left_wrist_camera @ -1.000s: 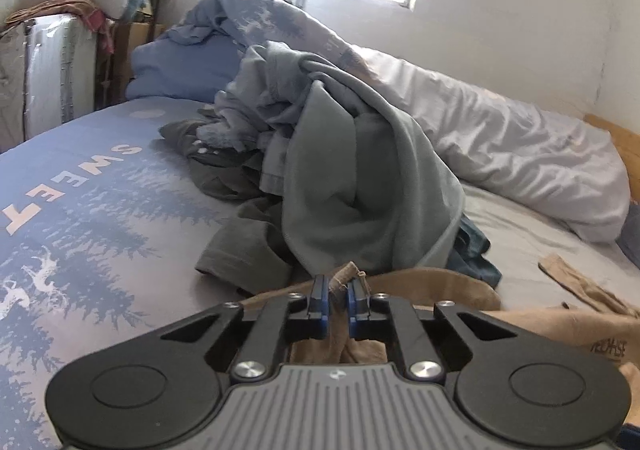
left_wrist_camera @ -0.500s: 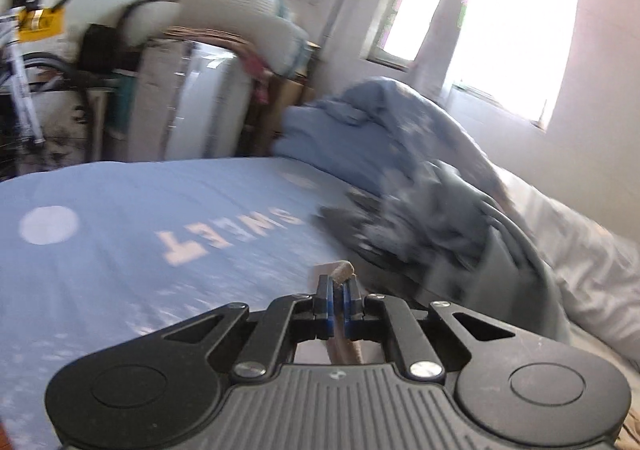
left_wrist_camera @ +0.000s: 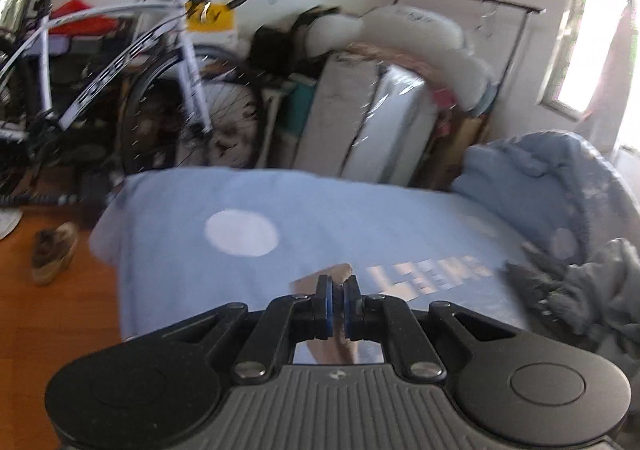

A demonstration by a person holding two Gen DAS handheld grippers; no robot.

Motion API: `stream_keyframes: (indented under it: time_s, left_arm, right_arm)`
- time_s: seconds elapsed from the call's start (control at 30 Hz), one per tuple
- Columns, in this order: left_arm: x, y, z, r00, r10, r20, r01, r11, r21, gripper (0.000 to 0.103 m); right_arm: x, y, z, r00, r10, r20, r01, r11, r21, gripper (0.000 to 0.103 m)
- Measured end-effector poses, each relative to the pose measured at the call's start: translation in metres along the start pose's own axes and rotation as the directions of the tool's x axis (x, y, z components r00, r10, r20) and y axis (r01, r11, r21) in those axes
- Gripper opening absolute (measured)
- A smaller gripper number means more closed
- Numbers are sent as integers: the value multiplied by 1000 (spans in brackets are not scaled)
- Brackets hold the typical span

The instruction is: Fold clothes

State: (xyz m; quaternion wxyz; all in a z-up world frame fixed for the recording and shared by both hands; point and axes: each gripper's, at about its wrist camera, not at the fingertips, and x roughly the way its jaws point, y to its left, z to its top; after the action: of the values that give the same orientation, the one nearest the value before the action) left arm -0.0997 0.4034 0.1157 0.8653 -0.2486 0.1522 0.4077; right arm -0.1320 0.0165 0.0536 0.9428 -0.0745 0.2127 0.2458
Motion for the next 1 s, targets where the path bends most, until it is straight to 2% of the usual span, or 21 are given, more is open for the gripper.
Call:
stream_keyframes:
  time_s: [0.13,0.17,0.23,0.27,0.4,0.53,0.63,0.7,0.77,0.83,0.93,1.0]
  left_arm:
    - [8,5,0,999,-5,-42,5,1000,-3,15]
    - [10,5,2,998,-9,-54,9,1000,-11,27]
    - [9,7,3,999,0,-51,-1,1000,-18,41]
    - [8,7,3,999,11,-44,-12,1000,-21,45]
    - [9,14,5,998,51,-34,-52,998,-40,50]
    - [12,9,2,997,-52,-59,50,998,-31,51]
    - [12,-3,-5,986,-139,-87,138,990,-15,53]
    - [11,-16,-11,961,-247,-124,249,969,3,54]
    - [9,-31,-21,932,-323,-167,331,943,25,54]
    - [4,-51,-36,894,-392,-216,413,908,64,54]
    - [-8,-83,-60,825,-486,-288,538,832,136,53]
    - [-16,-105,-76,777,-536,-331,611,768,191,53]
  right_arm:
    - [2,2,1,1000,12,-1,-12,1000,7,44]
    - [3,2,1,1000,15,-2,-15,1000,6,44]
    - [4,3,1,1000,20,-4,-20,1000,5,44]
    - [4,3,1,1000,22,-4,-22,1000,6,44]
    - [4,3,1,1000,23,-3,-23,1000,8,44]
    - [4,4,1,1000,24,-1,-24,1000,8,44]
    - [4,4,1,1000,21,-3,-21,1000,4,44]
    - [4,3,1,1000,19,-3,-19,1000,3,44]
    - [3,3,1,1000,16,-4,-16,1000,4,44]
    - [3,2,0,1000,14,-4,-14,1000,4,44]
    - [1,2,0,1000,11,-2,-11,1000,2,44]
    - [0,0,-1,1000,4,-3,-4,1000,2,44]
